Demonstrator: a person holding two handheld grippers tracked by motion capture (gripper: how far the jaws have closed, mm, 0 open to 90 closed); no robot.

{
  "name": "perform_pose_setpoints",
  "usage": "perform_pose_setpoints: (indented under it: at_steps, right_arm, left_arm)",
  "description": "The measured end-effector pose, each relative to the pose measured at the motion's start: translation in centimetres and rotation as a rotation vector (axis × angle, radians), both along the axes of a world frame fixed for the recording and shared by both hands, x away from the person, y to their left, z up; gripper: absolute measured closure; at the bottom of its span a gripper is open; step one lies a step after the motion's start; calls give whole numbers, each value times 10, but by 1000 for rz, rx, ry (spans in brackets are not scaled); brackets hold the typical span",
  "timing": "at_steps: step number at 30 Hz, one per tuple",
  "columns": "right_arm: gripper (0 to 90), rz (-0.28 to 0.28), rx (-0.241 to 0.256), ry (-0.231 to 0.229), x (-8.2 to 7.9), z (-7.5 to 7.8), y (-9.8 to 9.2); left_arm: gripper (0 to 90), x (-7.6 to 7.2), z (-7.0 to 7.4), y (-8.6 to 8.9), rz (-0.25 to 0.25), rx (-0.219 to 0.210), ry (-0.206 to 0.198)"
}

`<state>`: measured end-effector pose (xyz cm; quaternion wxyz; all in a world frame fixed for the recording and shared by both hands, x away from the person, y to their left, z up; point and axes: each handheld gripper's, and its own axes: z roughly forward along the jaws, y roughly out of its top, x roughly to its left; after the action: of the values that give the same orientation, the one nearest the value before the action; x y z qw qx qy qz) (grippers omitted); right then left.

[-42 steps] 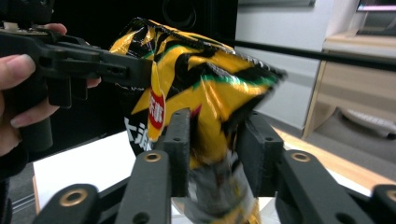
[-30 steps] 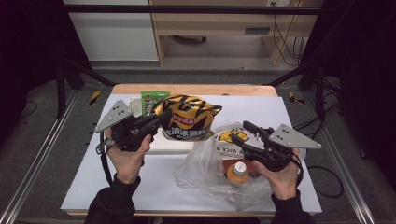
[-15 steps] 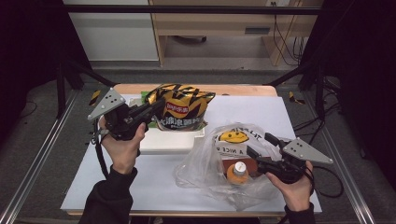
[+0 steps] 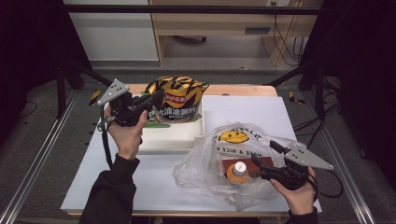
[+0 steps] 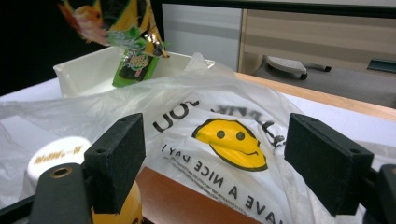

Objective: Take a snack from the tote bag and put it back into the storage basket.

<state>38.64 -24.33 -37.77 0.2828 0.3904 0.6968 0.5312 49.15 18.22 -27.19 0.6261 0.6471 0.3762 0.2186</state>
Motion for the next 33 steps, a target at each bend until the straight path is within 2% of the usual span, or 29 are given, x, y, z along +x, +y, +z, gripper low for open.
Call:
perform_pose_setpoints:
  at_steps: [13,19,24,33]
  right_arm:
    - [203,1,-5,19,2,-8,-1]
    - [202,0,-3,25,2,-10,-2]
    - [202,-4,-1,28,3,-11,-3]
    - [201,-7,2,31,3,-12,-5]
  left_arm:
    - [893,49,-30,-7,30,-1,76]
    - [893,69,-49,-9,26,-21,130]
    - [893,81,-64,-10,29,-16,164]
    - [892,99,-90,-10,26,-47,227]
